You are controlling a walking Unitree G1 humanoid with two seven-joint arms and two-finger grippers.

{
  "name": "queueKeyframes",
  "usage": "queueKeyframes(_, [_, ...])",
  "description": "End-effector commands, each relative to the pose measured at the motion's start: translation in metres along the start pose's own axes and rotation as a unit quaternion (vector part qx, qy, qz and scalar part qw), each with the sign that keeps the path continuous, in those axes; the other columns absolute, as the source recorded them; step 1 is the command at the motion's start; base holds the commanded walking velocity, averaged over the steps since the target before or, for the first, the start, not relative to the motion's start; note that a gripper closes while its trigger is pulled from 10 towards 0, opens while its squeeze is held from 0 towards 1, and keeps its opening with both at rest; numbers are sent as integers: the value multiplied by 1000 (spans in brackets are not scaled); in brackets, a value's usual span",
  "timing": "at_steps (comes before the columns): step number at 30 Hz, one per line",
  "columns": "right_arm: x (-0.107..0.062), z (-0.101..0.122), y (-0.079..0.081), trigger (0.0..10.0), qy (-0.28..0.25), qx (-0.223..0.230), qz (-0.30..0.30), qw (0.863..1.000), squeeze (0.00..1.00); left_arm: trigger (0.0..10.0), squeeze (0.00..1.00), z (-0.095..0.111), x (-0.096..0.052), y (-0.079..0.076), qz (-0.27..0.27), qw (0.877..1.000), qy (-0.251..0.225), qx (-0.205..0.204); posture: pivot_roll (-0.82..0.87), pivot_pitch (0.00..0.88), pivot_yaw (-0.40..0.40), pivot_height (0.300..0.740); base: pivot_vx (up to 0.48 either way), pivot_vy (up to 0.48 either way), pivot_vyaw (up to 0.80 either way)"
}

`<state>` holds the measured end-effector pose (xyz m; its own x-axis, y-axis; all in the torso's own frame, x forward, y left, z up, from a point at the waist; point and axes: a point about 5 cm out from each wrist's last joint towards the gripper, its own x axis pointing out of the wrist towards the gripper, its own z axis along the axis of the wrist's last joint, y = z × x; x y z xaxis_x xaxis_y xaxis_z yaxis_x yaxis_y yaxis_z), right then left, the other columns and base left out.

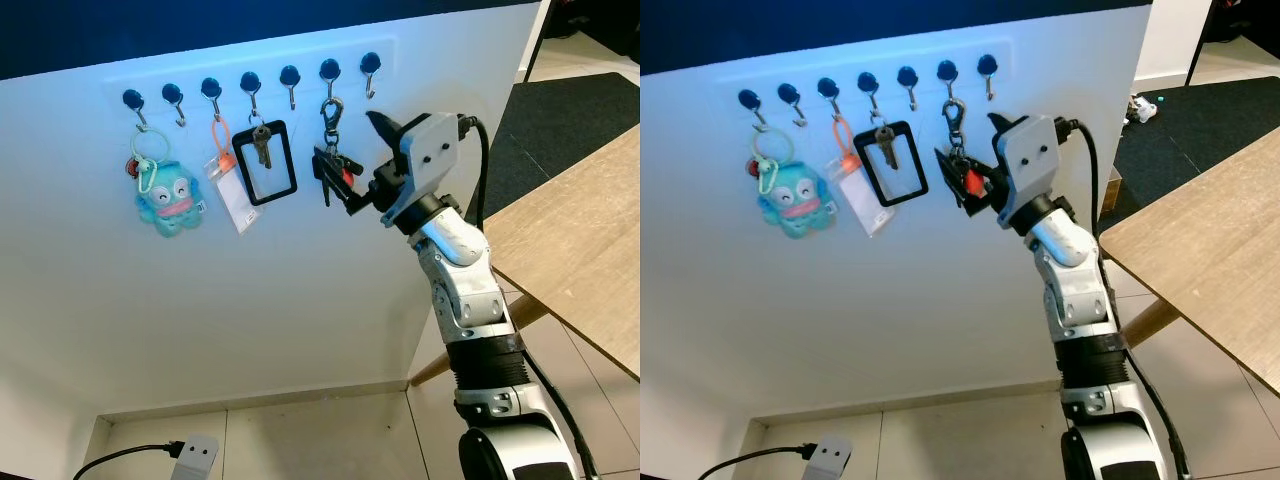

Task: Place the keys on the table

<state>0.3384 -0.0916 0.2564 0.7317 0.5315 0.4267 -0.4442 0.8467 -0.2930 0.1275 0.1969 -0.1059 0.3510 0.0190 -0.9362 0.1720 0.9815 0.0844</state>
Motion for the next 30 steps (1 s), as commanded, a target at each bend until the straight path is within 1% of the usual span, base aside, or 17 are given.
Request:
queueKeyframes(1, [5,-1,8,10000,0,0,7,1000,0,10000,0,-6,-1,2,5,1000,10,7,-105,74,102,740,0,0,0])
queueKeyframes(4, [9,-1,12,10000,-1,4,5,1000,0,10000,0,-6,-1,2,5,1000,10,8,-105,74,102,740,0,0,0])
queueKeyframes(6, [14,-2,18,10000,6,-7,8,1000,0,10000,0,-6,-1,1,4,1000,11,8,-103,74,107,740,0,0,0])
queueKeyframes(10, [19,-3,23,10000,12,-19,2,1000,0,10000,0,-6,0,1,4,1000,11,8,-103,74,107,740,0,0,0])
queueKeyframes(15, [20,-4,24,10000,13,-21,-3,1000,0,10000,0,-6,0,0,3,1000,11,7,-103,75,105,740,0,0,0])
queueKeyframes(16, [22,-4,23,10000,16,-29,-12,999,0,10000,0,-6,0,0,3,1000,11,7,-102,76,104,740,0,0,0])
queueKeyframes(20, [23,-4,21,9961,19,-36,-26,999,0,10000,0,-6,0,0,3,1000,11,7,-102,76,104,740,0,0,0])
queueKeyframes(21, [24,-4,20,9647,21,-38,-31,999,0,10000,0,-6,0,0,3,1000,11,7,-102,76,104,740,0,0,0])
queueKeyframes(22, [24,-6,17,8863,27,-41,-45,998,0,10000,0,-6,0,0,3,1000,12,6,-102,76,104,740,0,0,0])
queueKeyframes(23, [24,-7,16,8863,30,-42,-49,997,0,10000,0,-6,0,0,3,1000,12,6,-102,76,104,740,0,0,0])
queueKeyframes(24, [23,-8,16,8157,32,-41,-52,997,0,10000,0,-7,0,0,3,1000,12,6,-102,79,103,740,0,0,0])
queueKeyframes(26, [23,-8,16,8157,32,-41,-52,997,0,10000,0,-7,0,0,3,1000,12,6,-102,79,103,740,0,0,0])
queueKeyframes(27, [23,-8,15,3412,32,-40,-54,997,0,10000,0,-7,0,0,3,1000,12,6,-102,79,103,740,0,0,0])
queueKeyframes(28, [23,-8,15,0,33,-40,-55,997,0,10000,0,-7,0,0,3,1000,13,6,-102,79,103,740,0,0,0])
queueKeyframes(30, [23,-8,15,0,33,-39,-57,997,0,10000,0,-7,0,-1,2,1000,13,6,-102,81,102,740,0,0,0])
